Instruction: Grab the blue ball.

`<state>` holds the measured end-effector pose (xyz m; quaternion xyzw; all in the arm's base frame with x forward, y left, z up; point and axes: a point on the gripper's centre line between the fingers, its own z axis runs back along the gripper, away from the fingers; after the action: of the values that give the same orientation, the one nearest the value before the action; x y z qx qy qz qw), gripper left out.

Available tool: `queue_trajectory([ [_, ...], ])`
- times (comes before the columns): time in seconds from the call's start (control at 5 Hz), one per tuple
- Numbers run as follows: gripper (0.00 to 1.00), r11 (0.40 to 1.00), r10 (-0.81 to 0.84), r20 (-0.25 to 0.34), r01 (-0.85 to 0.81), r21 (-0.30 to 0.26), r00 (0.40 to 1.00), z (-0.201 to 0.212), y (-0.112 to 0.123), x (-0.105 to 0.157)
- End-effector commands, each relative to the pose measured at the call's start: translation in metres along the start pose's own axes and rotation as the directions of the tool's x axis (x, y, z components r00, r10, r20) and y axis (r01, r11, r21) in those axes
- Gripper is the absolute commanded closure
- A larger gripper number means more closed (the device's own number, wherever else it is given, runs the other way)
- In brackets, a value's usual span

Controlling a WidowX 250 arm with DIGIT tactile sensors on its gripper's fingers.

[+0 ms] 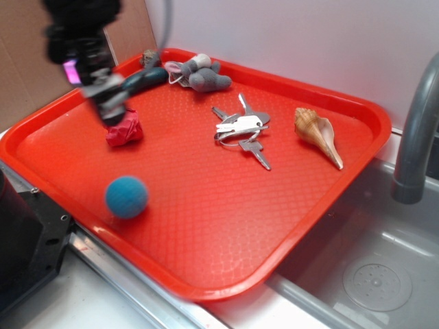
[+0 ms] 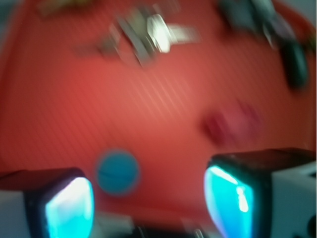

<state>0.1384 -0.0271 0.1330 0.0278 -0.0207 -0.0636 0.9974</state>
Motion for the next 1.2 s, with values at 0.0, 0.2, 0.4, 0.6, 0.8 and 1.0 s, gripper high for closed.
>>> queue_trajectory([
  [0.0, 0.0, 0.996, 0.046, -0.167, -0.033, 0.085, 0.985, -0.022, -0.012, -0.036],
  [0.2, 0.0, 0.998, 0.002, -0.174, 0.009, 0.062, 0.985, -0.037, -0.022, -0.048],
  [0.4, 0.0, 1.0, -0.025, -0.199, 0.026, 0.0, 0.98, -0.05, -0.025, -0.054],
  [0.6, 0.0, 0.999, -0.035, -0.185, 0.03, -0.032, 0.982, -0.062, -0.036, -0.055],
  [0.8, 0.0, 0.992, -0.021, -0.133, 0.004, -0.123, 0.991, -0.063, -0.039, -0.05],
  [1.0, 0.0, 0.987, -0.08, -0.042, 0.073, -0.144, 0.996, -0.053, -0.036, -0.063],
])
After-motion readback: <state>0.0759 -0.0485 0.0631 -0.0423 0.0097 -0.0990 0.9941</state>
